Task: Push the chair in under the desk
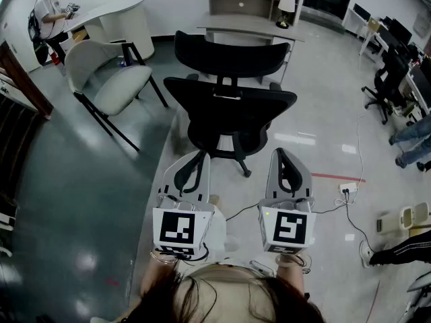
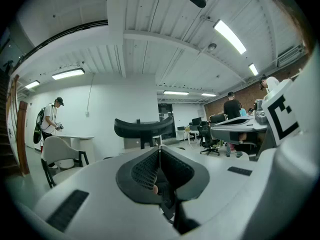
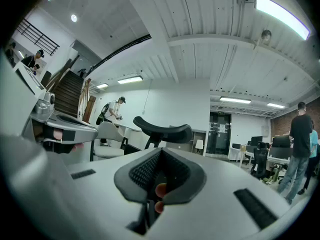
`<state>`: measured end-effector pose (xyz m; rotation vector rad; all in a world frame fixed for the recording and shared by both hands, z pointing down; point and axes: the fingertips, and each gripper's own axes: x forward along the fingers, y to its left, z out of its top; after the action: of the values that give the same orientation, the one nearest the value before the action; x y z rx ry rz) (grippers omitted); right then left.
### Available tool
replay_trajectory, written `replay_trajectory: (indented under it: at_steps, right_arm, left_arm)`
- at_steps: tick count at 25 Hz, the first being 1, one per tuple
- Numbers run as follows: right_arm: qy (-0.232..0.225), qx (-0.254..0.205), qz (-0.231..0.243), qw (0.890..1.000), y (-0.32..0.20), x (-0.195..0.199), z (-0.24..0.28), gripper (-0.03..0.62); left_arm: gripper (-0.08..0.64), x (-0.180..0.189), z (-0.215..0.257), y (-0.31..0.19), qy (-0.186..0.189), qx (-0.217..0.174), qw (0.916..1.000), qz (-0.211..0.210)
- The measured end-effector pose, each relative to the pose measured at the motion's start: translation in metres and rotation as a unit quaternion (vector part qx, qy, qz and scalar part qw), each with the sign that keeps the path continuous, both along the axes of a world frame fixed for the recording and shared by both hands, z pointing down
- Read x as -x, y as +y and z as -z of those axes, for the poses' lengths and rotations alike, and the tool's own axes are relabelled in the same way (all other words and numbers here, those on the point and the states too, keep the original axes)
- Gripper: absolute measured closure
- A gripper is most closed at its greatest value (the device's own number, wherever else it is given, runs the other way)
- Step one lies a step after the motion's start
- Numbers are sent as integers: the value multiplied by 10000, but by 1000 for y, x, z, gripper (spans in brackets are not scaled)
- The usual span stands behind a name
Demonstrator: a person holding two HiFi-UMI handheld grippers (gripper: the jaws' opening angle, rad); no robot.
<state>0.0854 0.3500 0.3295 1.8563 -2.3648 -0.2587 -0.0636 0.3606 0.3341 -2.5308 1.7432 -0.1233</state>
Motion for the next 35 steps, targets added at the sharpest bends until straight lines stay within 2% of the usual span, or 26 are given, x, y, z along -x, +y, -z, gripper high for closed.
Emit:
replay_trajectory:
  at_steps: [5,10,15,19,35]
  right_arm:
    - [-56,68,31,10000,-10,0,-5,571]
    - [82,30,51,9999,-22,-1,-7,569]
    - [97,44,147,9998,-42,2,-4,569]
    - [-52,88,213,9997,-62,7,2,569]
    - [789,372,371,9955,-130,16,-23,568]
  left_arm:
    - [543,3,-5,-11,-71,14,9999,77]
    - [541,6,-9,-22,-265,23,9996,131]
    - [541,12,-8,-40,-243,38,9994,229]
    - [541,16,-6,-56,-289,51,9992,270]
    - [541,25,-19,-124,-575,313,9977,202]
